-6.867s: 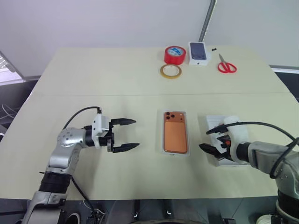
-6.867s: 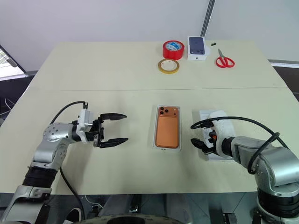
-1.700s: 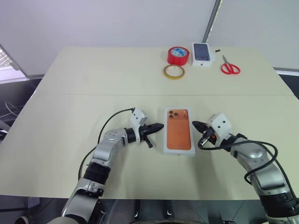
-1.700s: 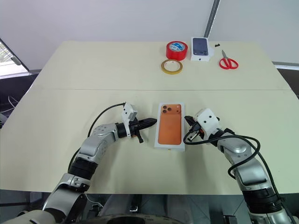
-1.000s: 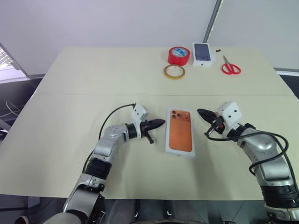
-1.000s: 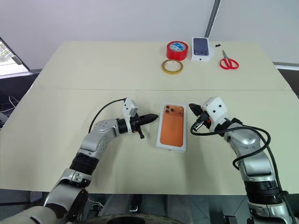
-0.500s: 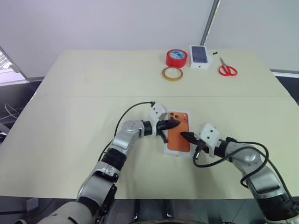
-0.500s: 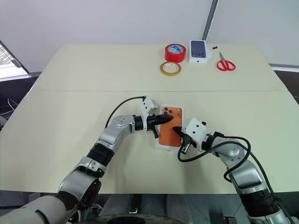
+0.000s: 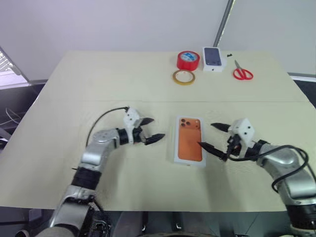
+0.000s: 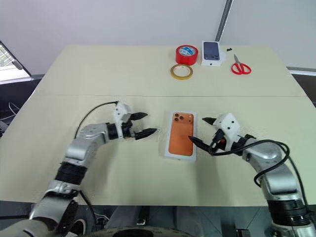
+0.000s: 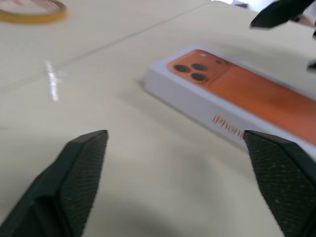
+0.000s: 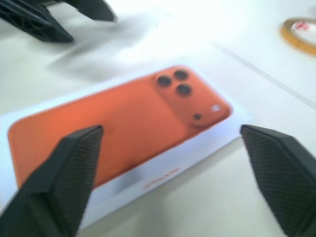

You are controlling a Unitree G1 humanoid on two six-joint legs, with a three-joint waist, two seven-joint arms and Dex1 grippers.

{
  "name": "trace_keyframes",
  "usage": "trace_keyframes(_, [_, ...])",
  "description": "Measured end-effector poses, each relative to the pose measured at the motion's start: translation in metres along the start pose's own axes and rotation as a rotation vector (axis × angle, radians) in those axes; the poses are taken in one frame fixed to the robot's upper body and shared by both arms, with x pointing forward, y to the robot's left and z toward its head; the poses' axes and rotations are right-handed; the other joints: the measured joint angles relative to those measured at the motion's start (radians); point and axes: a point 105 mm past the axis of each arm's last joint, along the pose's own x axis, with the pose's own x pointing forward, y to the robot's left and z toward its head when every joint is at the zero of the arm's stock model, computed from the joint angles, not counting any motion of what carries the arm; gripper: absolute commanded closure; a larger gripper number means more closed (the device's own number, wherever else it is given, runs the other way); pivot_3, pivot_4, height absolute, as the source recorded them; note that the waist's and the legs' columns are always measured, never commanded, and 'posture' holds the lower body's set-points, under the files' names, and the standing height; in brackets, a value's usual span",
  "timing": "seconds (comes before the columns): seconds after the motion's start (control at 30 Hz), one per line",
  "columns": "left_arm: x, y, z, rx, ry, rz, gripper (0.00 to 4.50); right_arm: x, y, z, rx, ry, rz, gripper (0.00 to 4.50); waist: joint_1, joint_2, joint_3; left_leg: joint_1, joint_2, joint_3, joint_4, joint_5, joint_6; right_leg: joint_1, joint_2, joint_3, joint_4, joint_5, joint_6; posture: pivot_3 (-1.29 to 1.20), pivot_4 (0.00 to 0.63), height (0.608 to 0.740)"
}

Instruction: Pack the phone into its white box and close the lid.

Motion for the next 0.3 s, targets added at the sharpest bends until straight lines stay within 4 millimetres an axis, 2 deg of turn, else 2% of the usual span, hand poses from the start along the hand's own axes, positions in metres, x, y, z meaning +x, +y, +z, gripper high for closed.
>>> trace_keyframes(0.13, [-0.051, 0.015, -0.017, -0.015, 0.067, 0.095, 0.0, -0.029, -0.018, -0.003, -0.05, 0.036, -0.046, 0.06, 0.0, 0.0, 0.0, 0.0, 0.0, 0.0, -0.001, 0.0, 0.0, 0.0, 0.0, 0.0, -0.002, 0.0, 0.0, 0.0, 0.15, 0.74])
trace_keyframes(0.2, [-0.069, 0.018, -0.025, -0.028, 0.095, 0.131, 0.0, -0.038, -0.019, -0.01, -0.041, 0.054, -0.055, 0.06, 0.002, 0.001, 0.0, -0.001, 0.0, 0.0, -0.001, 0.0, 0.0, 0.0, -0.001, 0.0, -0.003, 0.0, 0.0, 0.0, 0.15, 0.74])
trace_keyframes(0.3, [-0.084, 0.016, -0.032, -0.045, 0.107, 0.159, 0.0, -0.046, -0.018, -0.017, -0.04, 0.071, -0.046, 0.06, 0.001, 0.001, 0.001, -0.001, 0.0, 0.0, -0.001, 0.0, 0.001, 0.001, -0.001, 0.0, -0.003, 0.0, -0.001, 0.0, 0.15, 0.74])
